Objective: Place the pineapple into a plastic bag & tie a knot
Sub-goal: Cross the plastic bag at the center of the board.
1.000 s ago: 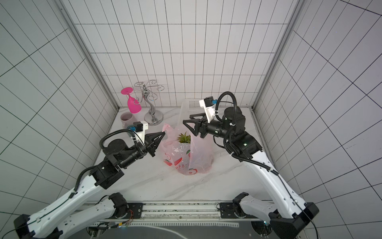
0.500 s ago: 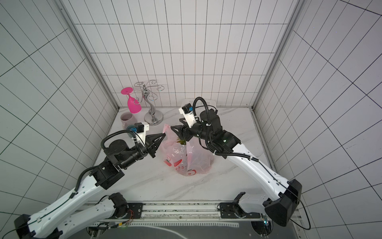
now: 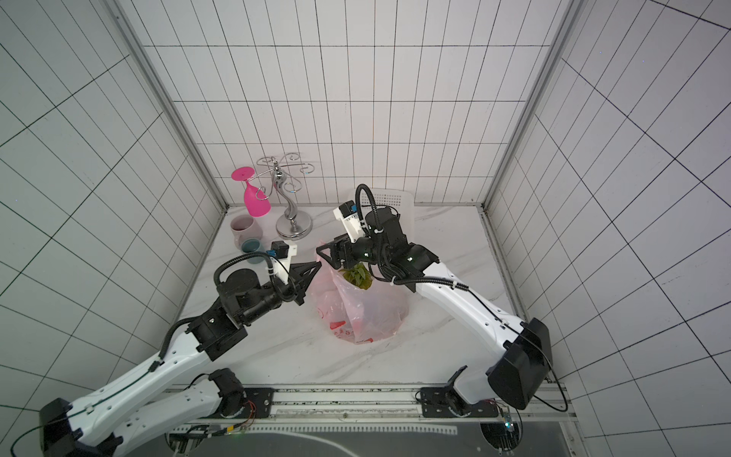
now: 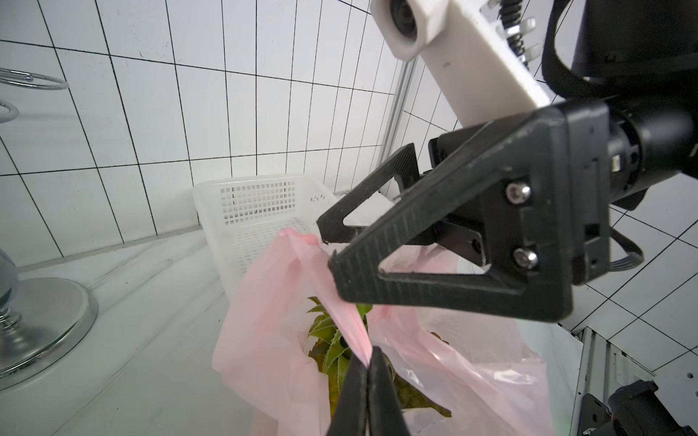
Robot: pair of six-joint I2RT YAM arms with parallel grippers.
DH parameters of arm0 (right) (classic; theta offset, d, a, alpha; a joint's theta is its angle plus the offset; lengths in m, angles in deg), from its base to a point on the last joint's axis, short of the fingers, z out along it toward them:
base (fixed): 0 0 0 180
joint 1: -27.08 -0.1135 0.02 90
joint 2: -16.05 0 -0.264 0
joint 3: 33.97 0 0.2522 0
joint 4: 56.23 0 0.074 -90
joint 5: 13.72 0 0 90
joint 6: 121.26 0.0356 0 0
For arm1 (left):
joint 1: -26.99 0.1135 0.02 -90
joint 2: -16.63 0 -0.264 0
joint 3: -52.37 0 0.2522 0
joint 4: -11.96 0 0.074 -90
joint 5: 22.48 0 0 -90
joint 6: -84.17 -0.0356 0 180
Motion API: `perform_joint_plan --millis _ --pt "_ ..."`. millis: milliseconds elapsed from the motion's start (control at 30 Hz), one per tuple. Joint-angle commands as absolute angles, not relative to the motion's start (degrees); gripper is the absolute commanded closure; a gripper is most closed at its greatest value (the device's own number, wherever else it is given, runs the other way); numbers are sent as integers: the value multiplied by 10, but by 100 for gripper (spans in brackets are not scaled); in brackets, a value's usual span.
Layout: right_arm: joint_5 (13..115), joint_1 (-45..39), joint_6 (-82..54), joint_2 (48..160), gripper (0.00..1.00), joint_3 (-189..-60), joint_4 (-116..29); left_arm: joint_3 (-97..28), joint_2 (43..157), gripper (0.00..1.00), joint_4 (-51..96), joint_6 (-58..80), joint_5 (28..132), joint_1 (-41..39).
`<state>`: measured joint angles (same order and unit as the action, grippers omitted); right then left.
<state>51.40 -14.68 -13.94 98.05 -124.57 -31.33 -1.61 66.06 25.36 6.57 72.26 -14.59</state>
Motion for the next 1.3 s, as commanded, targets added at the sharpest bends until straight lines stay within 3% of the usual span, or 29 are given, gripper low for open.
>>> perform_joint_plan --millis 0,100,400,633,733,900,967,1067,1100,1200,1267 --pt "507 -151 -121 991 25 -1306 -304 -8 659 100 224 60 720 -148" --pt "509 -151 -112 995 26 -1317 -315 -6 659 100 222 63 723 -148" --pt "476 -151 -95 1024 50 -1338 -301 -2 664 100 216 64 726 -148" --pt "484 -151 -78 1035 34 -1351 -275 -2 674 100 212 62 731 -149" --pt "490 -151 -78 1044 33 -1362 -253 -2 674 100 213 60 729 -152" --pt "481 -151 -77 1062 55 -1366 -227 -1 672 100 212 58 724 -155" --pt "484 -151 -72 1058 74 -1359 -236 -2 673 100 210 57 725 -155" --pt "488 -151 -70 1051 95 -1352 -261 -2 674 100 214 57 726 -155" --pt "489 -151 -71 1047 100 -1352 -268 -2 675 97 216 55 725 -157" --pt "490 -151 -78 1034 100 -1359 -279 -1 667 69 237 50 714 -157" --pt "484 -150 -87 1025 100 -1373 -278 0 653 55 255 44 701 -157"
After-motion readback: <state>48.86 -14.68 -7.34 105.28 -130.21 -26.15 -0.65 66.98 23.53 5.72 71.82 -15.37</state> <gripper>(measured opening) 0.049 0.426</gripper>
